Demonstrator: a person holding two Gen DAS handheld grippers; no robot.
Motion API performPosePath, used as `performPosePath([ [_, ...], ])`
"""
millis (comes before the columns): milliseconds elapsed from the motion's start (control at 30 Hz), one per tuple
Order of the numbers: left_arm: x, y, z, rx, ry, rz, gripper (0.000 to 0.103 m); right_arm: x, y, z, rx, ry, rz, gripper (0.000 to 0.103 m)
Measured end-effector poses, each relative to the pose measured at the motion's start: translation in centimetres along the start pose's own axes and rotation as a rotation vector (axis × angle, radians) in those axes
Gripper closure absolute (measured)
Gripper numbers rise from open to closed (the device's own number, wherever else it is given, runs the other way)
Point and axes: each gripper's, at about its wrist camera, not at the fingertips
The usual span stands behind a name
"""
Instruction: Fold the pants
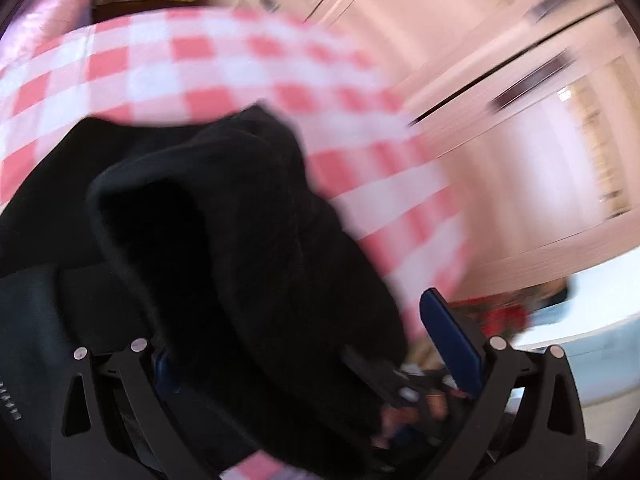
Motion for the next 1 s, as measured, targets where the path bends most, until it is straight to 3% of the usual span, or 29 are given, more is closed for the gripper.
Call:
performPosePath([
  [100, 0.5, -2.3, 0.2, 0.052, 0.022, 0.078, 0.002, 0.4, 0.0, -0.7, 0.017, 0.053, -0.012, 0.063],
  [167, 0.8, -3.2, 0.8, 0.068, 0.047, 0.066, 0.003, 0.4, 0.8, -1.0, 0.011, 0.086, 0.003, 0.060],
  [200, 0.9, -3.6, 1.0, 0.082, 0.052, 0.102, 0.010, 0.1, 1.4, -1.6, 0.008, 0.094, 0.007, 0.056],
  [233, 0.8, -4.1, 1.3, 0.094, 0.046, 0.145, 0.025, -0.6, 1.8, -2.2, 0.010, 0.077, 0.017, 0.052],
  [267, 0.7, -4.3, 1.6, 0.104, 0.033, 0.176, 0.030, -1.5, 2.2, -2.9, 0.015, 0.031, 0.033, 0.044],
  [300, 0.6, -4.5, 1.7, 0.112, 0.019, 0.186, 0.039, -2.6, 2.3, -3.6, 0.025, -0.024, 0.046, 0.044],
  [367, 0.2, -4.3, 1.7, 0.128, -0.007, 0.184, 0.050, -5.1, 2.6, -5.6, 0.068, -0.153, 0.063, 0.040],
  [467, -0.5, -3.2, 1.7, 0.099, -0.031, 0.178, 0.074, -8.5, 2.0, -9.0, 0.165, -0.344, 0.100, 0.021],
  [500, -0.7, -2.5, 1.7, 0.089, -0.027, 0.163, 0.080, -9.3, 1.5, -9.8, 0.200, -0.405, 0.131, 0.021],
  [600, -2.1, 0.3, 2.4, 0.010, -0.008, 0.078, 0.082, -10.1, 0.6, -9.9, 0.205, -0.504, 0.227, 0.020],
  [800, -4.6, 5.7, 3.4, -0.100, -0.004, -0.020, 0.082, -10.5, -2.3, -7.3, 0.235, -0.605, 0.271, 0.019],
  [1000, -2.9, 13.3, 0.4, -0.220, 0.023, -0.055, 0.082, -6.6, -4.1, -2.9, 0.199, -0.485, 0.232, 0.017],
])
Point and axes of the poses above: each gripper's, at about its wrist camera, not at the fingertips, and y roughly against the way its jaws point, x to its left, z to its top, and after that the axes turned 4 degrees about y, right-handed
